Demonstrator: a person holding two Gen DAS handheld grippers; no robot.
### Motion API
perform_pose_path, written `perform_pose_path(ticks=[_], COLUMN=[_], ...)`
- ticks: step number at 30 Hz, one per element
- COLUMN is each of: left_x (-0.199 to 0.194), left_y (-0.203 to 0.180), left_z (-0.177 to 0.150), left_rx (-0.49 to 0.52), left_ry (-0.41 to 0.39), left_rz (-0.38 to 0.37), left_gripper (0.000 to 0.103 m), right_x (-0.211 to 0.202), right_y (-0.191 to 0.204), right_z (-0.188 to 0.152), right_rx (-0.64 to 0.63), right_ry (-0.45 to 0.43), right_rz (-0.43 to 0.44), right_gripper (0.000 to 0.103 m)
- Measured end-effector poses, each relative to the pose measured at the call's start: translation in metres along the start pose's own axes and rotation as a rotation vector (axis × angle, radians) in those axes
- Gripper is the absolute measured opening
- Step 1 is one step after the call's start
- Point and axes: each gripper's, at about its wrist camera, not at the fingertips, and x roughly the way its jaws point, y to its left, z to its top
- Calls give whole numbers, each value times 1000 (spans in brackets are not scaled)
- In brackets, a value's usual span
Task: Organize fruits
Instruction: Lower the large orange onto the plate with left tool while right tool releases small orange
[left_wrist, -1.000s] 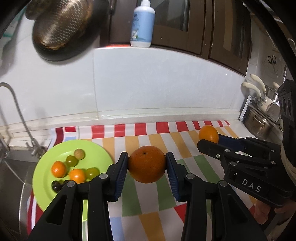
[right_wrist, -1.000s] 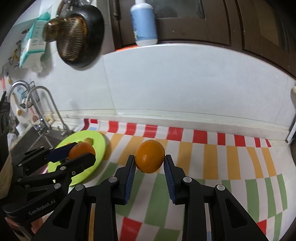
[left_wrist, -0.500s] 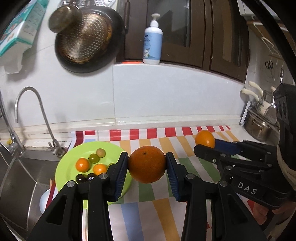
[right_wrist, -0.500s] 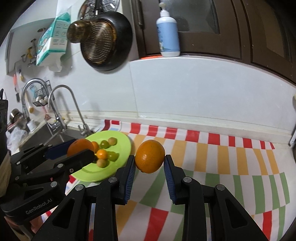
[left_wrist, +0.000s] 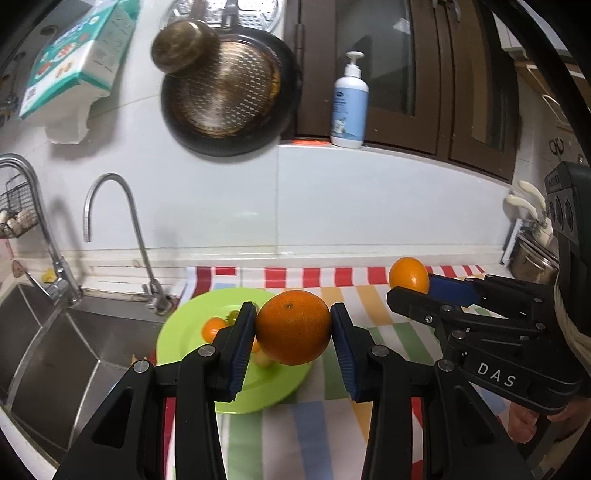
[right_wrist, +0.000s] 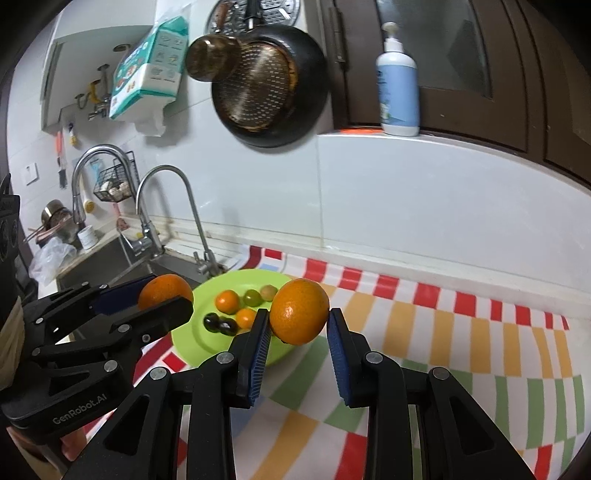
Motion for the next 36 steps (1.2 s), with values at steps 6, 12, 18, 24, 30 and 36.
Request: perform_pose_path(ticks=[6, 12, 18, 24, 30, 36], left_x=[3, 13, 33, 54, 88, 129], left_y=[18, 36, 55, 66, 77, 93], left_z=[-3, -3, -3, -2, -1, 0], left_rx=[1, -7, -7, 8, 49, 71], left_ry=[0, 10, 29, 46, 70, 112], left_rz=[52, 96, 135, 130, 102, 73], left_gripper=[41, 41, 41, 41, 41, 41], right_x=[18, 45, 78, 115, 148, 184], right_y=[15, 29, 37, 40, 38, 35], right_z=[9, 15, 20, 22, 16, 11], right_rx=[-36, -71, -108, -128, -120, -88], right_ry=[3, 26, 57, 98, 151, 212], right_rz=[37, 67, 80, 73, 81, 91], right_gripper=[32, 32, 32, 32, 32, 32])
